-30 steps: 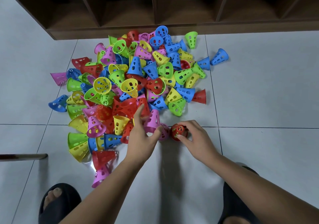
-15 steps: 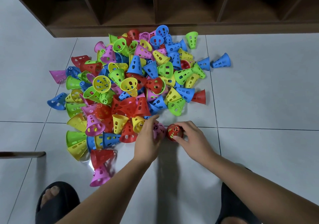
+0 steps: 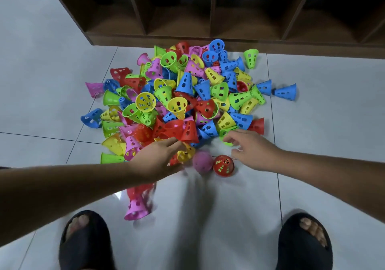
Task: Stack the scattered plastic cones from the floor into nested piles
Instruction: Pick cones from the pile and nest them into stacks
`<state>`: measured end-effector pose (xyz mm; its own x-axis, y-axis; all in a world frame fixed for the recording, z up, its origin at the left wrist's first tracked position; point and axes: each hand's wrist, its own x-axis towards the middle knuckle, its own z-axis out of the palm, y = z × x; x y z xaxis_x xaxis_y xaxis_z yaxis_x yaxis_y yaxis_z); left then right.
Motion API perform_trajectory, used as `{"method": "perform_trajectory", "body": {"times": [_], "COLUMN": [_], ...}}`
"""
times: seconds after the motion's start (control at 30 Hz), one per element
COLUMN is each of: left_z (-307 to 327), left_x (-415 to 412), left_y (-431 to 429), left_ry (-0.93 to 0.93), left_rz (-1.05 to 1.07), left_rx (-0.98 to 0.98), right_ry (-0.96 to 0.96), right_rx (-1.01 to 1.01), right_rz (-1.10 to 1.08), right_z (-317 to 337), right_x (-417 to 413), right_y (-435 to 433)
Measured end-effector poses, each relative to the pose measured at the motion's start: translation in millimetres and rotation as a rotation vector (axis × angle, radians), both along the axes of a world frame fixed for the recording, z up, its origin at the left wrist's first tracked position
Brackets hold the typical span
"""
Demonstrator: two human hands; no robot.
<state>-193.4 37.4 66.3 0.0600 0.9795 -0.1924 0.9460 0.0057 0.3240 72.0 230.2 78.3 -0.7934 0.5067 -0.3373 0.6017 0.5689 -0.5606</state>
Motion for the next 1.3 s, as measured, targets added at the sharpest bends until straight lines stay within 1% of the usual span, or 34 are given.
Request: {"method": "perform_trajectory", "body": {"times": [0.1, 0.2, 0.27, 0.33, 0.4, 0.47, 0.53, 0.7, 0.77, 0.83, 0.93, 1.03, 1.13, 1.2, 1.3], "left_z": [18.6, 32.0, 35.3, 30.8, 20.9, 8.7, -3.5, -21.1, -24.0, -26.3, -29.5, -31.5, -29.7, -24.1, -18.4], "left_x": [-33.4, -69.3, -92.4, -111.7, -124.0, -128.3, -125.0, -106.0, -103.2, -102.2, -101.8, -102.1, -94.7, -82.2, -59.4], "left_y": [-18.1, -31.8, -40.2, -47.8, -55.1, -61.2, -63.1, -48.4, -45.9, -46.7, -47.1, -51.9, -57.4, -58.0, -55.7], "left_ry": [0.041, 0.035, -0.038, -0.088, -0.145, -0.23, -0.33, -0.596, -0.683, -0.719, -0.751, -0.765, -0.76, -0.732, -0.779], "left_rz": [0.002, 0.088, 0.247, 0.453, 0.673, 0.856, 0.971, 1.133, 1.152, 1.147, 1.181, 1.215, 1.227, 1.185, 1.102], "left_rx": [-0.044, -0.018, -0.022, -0.043, -0.12, -0.197, -0.231, -0.212, -0.253, -0.28, -0.269, -0.201, -0.099, -0.039, -0.003], "right_ry": [-0.073, -0.126, -0.155, -0.174, -0.177, -0.166, -0.158, -0.205, -0.19, -0.168, -0.148, -0.127, -0.047, -0.024, -0.051], "right_rx": [0.023, -0.015, -0.027, -0.047, -0.055, -0.028, 0.001, 0.017, -0.027, -0.061, -0.079, -0.099, -0.136, -0.151, -0.142], "right_rz": [0.046, -0.02, -0.084, -0.177, -0.273, -0.322, -0.337, -0.43, -0.49, -0.544, -0.601, -0.638, -0.699, -0.696, -0.636], "right_z": [22.1, 29.1, 25.1, 15.6, 5.3, -3.0, -10.4, -32.7, -37.9, -39.5, -43.5, -44.6, -41.4, -41.5, -45.7], "right_x": [-26.7, -52.0, -69.6, -87.9, -105.6, -121.2, -133.0, -150.4, -153.7, -156.3, -158.2, -159.7, -155.6, -150.9, -148.5], "right_y": [7.6, 5.8, 1.4, -6.8, -18.1, -29.0, -35.5, -42.2, -44.2, -44.5, -41.7, -39.1, -34.7, -35.4, -45.0]}}
